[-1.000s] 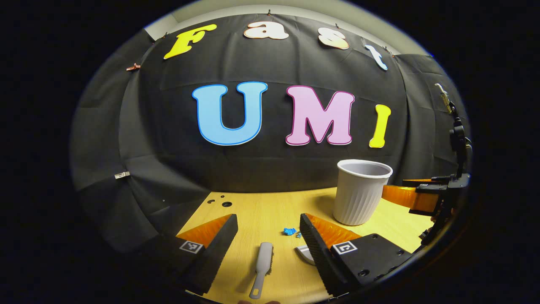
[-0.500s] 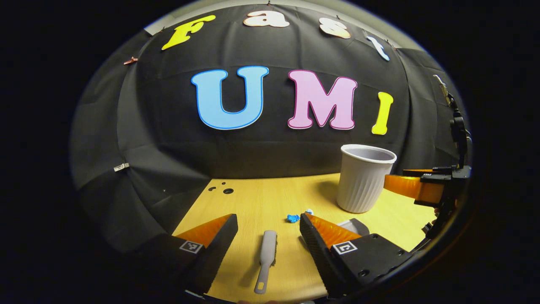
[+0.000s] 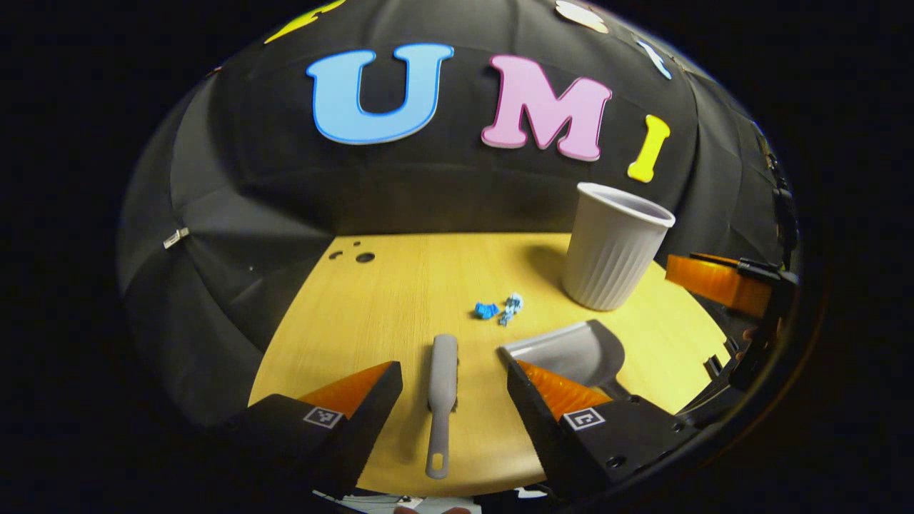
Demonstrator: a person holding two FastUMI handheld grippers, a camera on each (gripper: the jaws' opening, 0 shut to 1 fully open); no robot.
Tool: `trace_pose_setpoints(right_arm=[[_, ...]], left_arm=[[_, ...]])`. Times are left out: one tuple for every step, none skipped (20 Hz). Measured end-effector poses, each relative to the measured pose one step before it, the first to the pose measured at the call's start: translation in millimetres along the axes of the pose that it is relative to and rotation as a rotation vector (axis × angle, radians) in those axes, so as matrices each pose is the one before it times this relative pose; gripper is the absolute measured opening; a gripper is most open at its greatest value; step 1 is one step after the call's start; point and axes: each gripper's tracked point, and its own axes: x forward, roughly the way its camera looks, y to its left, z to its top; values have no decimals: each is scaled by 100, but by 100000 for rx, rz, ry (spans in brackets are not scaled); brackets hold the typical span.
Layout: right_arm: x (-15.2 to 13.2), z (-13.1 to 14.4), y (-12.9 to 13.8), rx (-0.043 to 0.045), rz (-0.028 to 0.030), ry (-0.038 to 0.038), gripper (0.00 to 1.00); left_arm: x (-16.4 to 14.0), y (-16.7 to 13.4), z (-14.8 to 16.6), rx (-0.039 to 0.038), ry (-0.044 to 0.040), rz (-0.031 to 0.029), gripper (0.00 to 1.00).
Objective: Pick up the small broom and dustpan from the desktop, sweep the trash into the dustpan with the broom, and then empty the trash into the garbage bin.
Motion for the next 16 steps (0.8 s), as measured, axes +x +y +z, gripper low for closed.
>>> trace_pose_setpoints(right_arm=[[77, -377, -45, 176, 114, 1124, 99], [120, -341, -97, -372, 136, 1071, 99], [59, -396, -313, -468, -257, 1105, 99], [141, -476, -430, 20, -324, 1200, 99], [124, -403, -438, 160, -893, 1343, 99], [-12, -453, -491, 263, -1140, 1418, 99], [-6, -288, -479, 390, -1080, 1118, 99], [25, -437, -259, 326, -1017, 1041, 99], [54, -325, -191, 130, -478, 1436, 99], [-62, -564, -170, 39, -78, 1848, 99], [-91, -441, 3, -104, 771, 1532, 99], [30, -309, 119, -693, 1166, 915, 99], [124, -358, 45, -1170, 1074, 1144, 99], [254, -462, 21, -962, 1511, 1372, 99], [110, -288, 184, -414, 2222, 1120, 99], [401, -330, 213, -88, 2703, 1318, 99]], left_arm=[[751, 176, -1073, 266, 3741, -125, 96], [738, 103, -893, 248, 3700, -371, 96], [700, 49, -1215, 380, 4511, -303, 96], [689, 156, -888, 235, 3482, -124, 96], [768, 181, -846, 179, 3269, -208, 92], [652, 90, -650, -99, 3437, -445, 96], [921, -87, -848, -360, 3745, -1034, 96], [770, -100, -657, -798, 4046, -939, 96], [698, 112, -992, -878, 4754, -580, 96], [663, 226, -339, -211, 3297, 670, 96], [892, 653, -371, 376, 3148, 1562, 92], [825, 454, -329, 587, 2891, 1683, 96], [794, 365, -171, 612, 3021, 1678, 96], [697, 318, -301, 454, 2889, 1513, 96], [485, 122, -135, -327, 2717, 983, 96], [386, -235, -135, -979, 2556, -625, 92]])
